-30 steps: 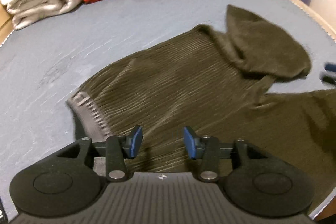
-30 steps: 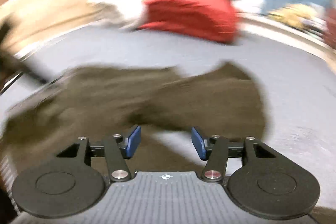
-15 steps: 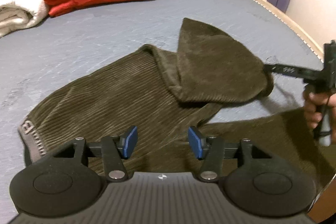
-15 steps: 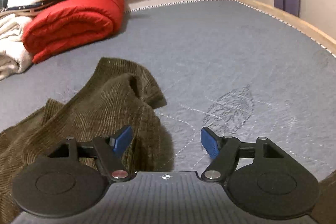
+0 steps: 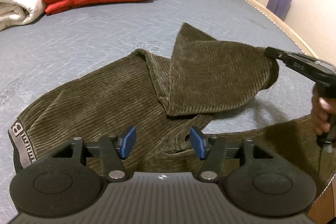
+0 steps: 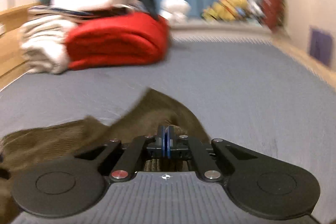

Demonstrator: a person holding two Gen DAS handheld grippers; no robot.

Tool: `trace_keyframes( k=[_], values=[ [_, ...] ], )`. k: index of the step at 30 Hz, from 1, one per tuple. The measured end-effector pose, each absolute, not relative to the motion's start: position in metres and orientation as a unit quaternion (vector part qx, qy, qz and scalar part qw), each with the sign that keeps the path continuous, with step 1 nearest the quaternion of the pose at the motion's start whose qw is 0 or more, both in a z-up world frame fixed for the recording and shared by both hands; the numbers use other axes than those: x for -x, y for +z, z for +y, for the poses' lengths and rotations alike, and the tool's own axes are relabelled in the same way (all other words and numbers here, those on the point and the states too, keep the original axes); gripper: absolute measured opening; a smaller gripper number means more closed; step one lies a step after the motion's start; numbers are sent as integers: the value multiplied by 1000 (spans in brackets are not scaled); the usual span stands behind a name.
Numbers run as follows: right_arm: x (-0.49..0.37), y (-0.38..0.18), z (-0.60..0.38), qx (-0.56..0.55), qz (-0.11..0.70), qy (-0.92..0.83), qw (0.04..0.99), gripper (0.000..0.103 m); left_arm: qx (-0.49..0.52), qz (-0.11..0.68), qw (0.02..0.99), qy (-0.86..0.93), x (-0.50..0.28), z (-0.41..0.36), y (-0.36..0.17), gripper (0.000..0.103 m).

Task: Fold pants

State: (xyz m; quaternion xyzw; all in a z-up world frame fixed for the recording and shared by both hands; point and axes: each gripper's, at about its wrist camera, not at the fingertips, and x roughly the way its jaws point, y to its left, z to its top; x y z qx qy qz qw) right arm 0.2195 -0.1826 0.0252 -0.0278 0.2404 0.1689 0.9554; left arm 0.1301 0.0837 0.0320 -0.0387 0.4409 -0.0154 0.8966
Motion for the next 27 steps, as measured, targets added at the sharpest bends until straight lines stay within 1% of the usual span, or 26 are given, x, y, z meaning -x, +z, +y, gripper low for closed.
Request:
trace_keyframes(
  k=[7, 9, 11, 12, 13, 14, 15, 16, 19, 21, 22, 23, 24, 25, 27],
  values=[
    [-171, 41, -151, 104, 209, 325, 916, 0, 51, 438, 898, -3, -127, 95, 37, 62],
    [-166, 43, -146, 114, 218, 325, 913, 0, 53, 438, 898, -2, -126, 96, 37, 62],
    [-171, 43, -152, 100, 229, 284, 926, 0, 53, 438, 898, -2, -126, 94, 38, 62],
    [-176, 41, -160, 82, 233, 256, 935, 7, 52, 438, 898, -2, -125, 93, 38, 62],
    [-185, 38, -170, 55, 243, 220, 943, 31, 51, 437, 898, -4, -125, 92, 38, 63],
    [-194, 32, -178, 30, 259, 185, 947, 64, 49, 437, 898, -5, -125, 91, 39, 66],
    [-203, 26, -186, 10, 273, 154, 950, 75, 47, 437, 898, -6, -125, 90, 38, 66],
    [-210, 20, -193, -10, 284, 131, 950, 79, 45, 437, 898, -7, -125, 88, 38, 66],
    [-234, -4, -207, -65, 345, 106, 930, 79, 42, 439, 897, -8, -125, 87, 37, 67],
    [-244, -16, -208, -87, 372, 104, 918, 78, 41, 439, 897, -9, -125, 87, 37, 68],
    [-246, -18, -205, -84, 376, 104, 917, 70, 41, 439, 897, -9, -125, 88, 37, 68],
    [-246, -18, -201, -73, 373, 106, 919, 41, 40, 439, 897, -8, -125, 89, 37, 68],
    [-247, -16, -194, -59, 371, 112, 920, 24, 40, 440, 897, -7, -125, 90, 36, 68],
    [-245, -12, -187, -34, 364, 115, 924, 14, 41, 440, 897, -4, -125, 93, 36, 68],
    [-240, 0, -173, 4, 338, 128, 932, 11, 44, 440, 897, 1, -124, 98, 36, 68]
  ],
)
